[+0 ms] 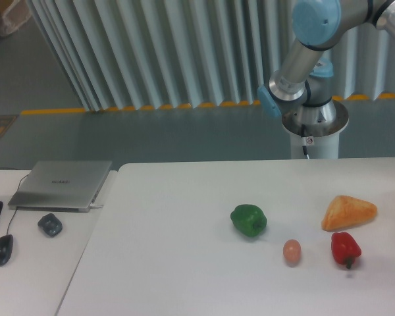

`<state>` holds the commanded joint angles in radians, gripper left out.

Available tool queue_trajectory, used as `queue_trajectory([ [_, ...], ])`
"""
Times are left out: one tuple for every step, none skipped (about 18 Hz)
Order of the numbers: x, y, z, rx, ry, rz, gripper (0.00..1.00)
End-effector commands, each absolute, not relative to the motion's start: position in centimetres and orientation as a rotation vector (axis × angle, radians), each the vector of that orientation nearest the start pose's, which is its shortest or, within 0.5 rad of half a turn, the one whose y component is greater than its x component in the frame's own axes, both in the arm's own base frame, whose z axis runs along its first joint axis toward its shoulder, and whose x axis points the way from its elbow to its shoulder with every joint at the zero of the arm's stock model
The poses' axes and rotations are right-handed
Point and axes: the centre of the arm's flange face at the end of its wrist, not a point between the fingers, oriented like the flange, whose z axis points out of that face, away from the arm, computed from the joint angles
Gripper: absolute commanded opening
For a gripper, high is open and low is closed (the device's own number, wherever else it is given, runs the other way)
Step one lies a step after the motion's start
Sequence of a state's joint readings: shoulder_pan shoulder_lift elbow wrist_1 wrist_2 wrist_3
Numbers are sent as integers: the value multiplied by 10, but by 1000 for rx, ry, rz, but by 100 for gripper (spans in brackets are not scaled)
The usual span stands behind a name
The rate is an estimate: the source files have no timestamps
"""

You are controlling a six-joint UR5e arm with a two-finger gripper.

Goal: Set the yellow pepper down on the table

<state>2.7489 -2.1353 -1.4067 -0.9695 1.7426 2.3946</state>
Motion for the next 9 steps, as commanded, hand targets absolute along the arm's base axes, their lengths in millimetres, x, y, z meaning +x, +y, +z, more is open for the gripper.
queue_trajectory([
  [-607,378,293,-2769,1870,272,88],
  [-607,378,293,-2797,1822,275,75],
  [-606,379,294,-2827,1768,282,56],
  [-606,380,294,-2829,1763,283,47],
  [-605,381,295,-2830,1764,280,43],
  [-605,381,295,-2829,1763,281,41],
  [-605,381,297,-2827,1762,286,40],
  [-605,381,302,-2829,1762,293,39],
  [-604,381,304,-2831,1759,299,39],
])
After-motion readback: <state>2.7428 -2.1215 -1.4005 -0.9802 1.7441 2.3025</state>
